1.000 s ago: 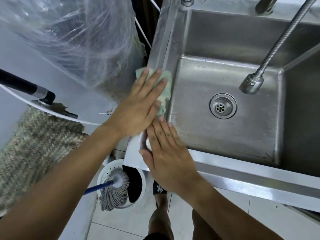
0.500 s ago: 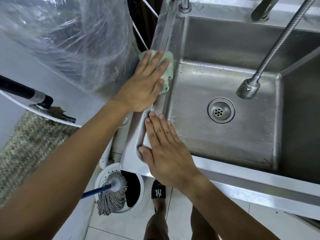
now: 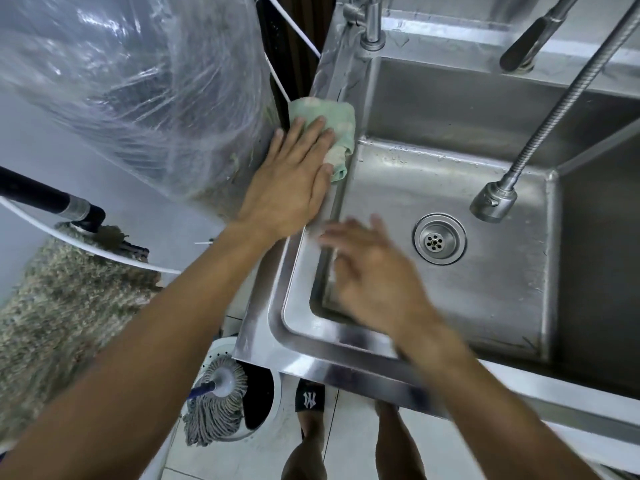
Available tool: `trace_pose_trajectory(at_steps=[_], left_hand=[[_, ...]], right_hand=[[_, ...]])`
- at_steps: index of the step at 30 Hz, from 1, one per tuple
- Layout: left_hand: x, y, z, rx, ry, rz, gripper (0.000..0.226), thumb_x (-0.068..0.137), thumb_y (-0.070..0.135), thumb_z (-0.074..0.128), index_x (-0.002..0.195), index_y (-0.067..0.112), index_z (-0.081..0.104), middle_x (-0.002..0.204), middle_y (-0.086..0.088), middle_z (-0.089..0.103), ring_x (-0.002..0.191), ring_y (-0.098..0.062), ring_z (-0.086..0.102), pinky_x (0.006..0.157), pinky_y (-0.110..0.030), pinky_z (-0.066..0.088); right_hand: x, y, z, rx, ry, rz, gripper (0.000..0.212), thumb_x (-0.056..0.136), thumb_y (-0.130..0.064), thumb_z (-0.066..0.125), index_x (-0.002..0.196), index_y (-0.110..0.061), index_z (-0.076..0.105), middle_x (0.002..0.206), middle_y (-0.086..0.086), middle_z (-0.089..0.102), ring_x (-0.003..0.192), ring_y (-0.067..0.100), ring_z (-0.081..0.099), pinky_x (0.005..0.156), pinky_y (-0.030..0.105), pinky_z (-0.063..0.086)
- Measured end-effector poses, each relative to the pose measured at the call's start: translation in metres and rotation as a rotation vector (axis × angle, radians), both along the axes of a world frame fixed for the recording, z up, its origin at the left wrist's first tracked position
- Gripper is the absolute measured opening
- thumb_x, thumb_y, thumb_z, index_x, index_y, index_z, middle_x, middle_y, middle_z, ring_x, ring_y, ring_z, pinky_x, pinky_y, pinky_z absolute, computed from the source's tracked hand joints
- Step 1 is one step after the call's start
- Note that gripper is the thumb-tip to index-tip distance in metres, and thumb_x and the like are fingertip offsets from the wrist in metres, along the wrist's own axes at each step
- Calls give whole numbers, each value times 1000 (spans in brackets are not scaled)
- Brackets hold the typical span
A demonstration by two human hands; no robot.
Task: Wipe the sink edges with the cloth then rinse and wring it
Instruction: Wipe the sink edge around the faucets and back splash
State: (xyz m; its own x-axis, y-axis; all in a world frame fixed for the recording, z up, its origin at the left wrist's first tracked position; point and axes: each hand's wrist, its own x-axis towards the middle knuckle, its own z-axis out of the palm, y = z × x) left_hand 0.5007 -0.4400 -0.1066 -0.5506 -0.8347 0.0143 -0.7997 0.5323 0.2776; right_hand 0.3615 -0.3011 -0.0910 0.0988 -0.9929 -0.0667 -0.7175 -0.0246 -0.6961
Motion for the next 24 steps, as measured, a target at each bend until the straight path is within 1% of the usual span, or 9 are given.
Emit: trace_pose_trajectory(at_steps=[1,3,5,8,11,14,16,21,24], left_hand=[[4,16,-2,-3,20,40,59,106,31,30,159,7,30,169,-10,22,158,-32,12,128,-46,4],[12,57,-6,-3,24,93,60,106,30,31,160,4,26,170,-11,18,158,-32,9,129,-46,4],[15,87,-9,-25,-51,78,59,108,32,26,160,4,25,170,-11,15,159,-31,6,129,-48,5],[14,97,-10,-65,-146,38,58,109,33,23,159,5,29,169,-10,22,159,-30,8,127,-51,13],[15,94,-10,-75,-160,45,58,109,33,23,160,7,26,170,-8,20,159,-27,7,127,-50,16],[13,95,-10,-77,-163,61,58,109,35,24,161,8,24,170,-6,17,159,-25,6,127,-48,16],[11,94,-10,-70,-161,75,59,109,36,24,161,10,23,171,-5,16,159,-24,6,128,-48,17],[4,79,-7,-41,-103,118,60,108,41,24,160,11,30,169,-3,24,158,-23,14,128,-46,17],[-4,48,-11,-23,-73,144,63,108,43,21,161,9,25,170,-7,17,159,-27,9,128,-46,15]], right_hand=[[-23,-18,4,-2,-20,-86,47,90,-17,40,126,-18,69,142,-1,63,140,20,46,128,33,11],[-59,-60,8,-64,49,-137,45,96,-19,38,131,-17,66,145,0,61,147,25,41,128,40,17],[-70,-108,7,-166,205,60,45,105,-25,38,145,-15,55,156,7,48,154,30,28,129,46,13],[-49,-162,0,-200,406,486,54,111,-38,27,160,-16,31,170,8,21,159,27,7,128,39,-3],[-42,-178,-16,-206,421,635,56,112,-42,23,163,-21,21,172,4,11,160,21,-1,129,37,-6],[-49,-186,-26,-269,391,581,53,112,-40,24,161,-21,27,171,3,19,159,20,5,129,38,0],[-49,-202,-23,-241,366,444,54,112,-41,20,161,-22,27,171,3,18,159,20,4,130,41,1],[-28,-222,-18,-87,222,33,57,111,-42,18,164,-22,14,173,1,5,159,22,-5,129,44,-2],[-13,-194,-15,46,147,-39,62,110,-41,22,165,-19,4,173,5,-6,158,22,-12,128,40,-7]])
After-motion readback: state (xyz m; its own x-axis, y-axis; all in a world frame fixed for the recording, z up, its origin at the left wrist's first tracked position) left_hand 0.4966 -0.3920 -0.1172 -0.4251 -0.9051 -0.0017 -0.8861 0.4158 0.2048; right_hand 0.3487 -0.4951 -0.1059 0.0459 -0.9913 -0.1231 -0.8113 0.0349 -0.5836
